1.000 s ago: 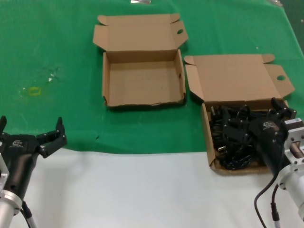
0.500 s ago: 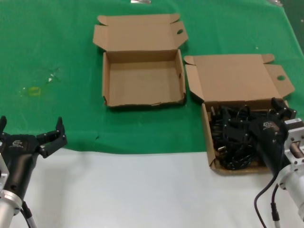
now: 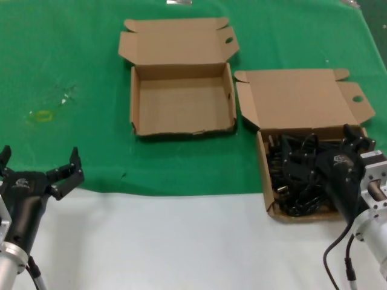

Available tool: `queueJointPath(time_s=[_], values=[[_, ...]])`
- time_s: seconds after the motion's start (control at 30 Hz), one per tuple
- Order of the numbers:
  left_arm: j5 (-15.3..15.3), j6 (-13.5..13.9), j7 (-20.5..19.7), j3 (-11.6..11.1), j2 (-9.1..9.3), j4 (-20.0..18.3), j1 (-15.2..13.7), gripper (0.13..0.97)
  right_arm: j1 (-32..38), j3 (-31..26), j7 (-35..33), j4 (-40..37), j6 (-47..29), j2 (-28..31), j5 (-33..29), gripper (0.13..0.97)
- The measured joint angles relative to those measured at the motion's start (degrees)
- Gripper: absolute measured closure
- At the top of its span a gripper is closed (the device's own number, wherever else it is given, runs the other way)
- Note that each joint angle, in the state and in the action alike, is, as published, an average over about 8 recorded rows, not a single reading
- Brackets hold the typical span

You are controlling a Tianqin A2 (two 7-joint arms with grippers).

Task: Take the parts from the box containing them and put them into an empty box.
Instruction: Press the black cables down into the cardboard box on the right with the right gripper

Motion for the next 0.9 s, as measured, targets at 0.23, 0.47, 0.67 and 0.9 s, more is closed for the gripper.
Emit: queueJointPath(time_s=[0.23, 0.47, 0.67, 0.9], values=[[0.0, 0.0, 0.0, 0.0, 0.0, 0.0, 0.0, 0.247, 0.69, -1.37, 0.59, -0.2, -0.35, 1.87, 0.23, 0.129], [0.0, 0.0, 0.0, 0.0, 0.0, 0.0, 0.0, 0.29, 2.12, -5.14, 2.46, 1.27, -0.43, 8.63, 0.75, 0.129], [0.0, 0.0, 0.0, 0.0, 0.0, 0.0, 0.0, 0.431, 3.97, -8.73, 5.99, 3.39, -2.42, 17.83, 1.1, 0.129], [0.0, 0.0, 0.0, 0.0, 0.0, 0.0, 0.0, 0.589, 7.94, -11.37, 10.27, 4.44, -11.56, 28.39, -0.05, 0.129]])
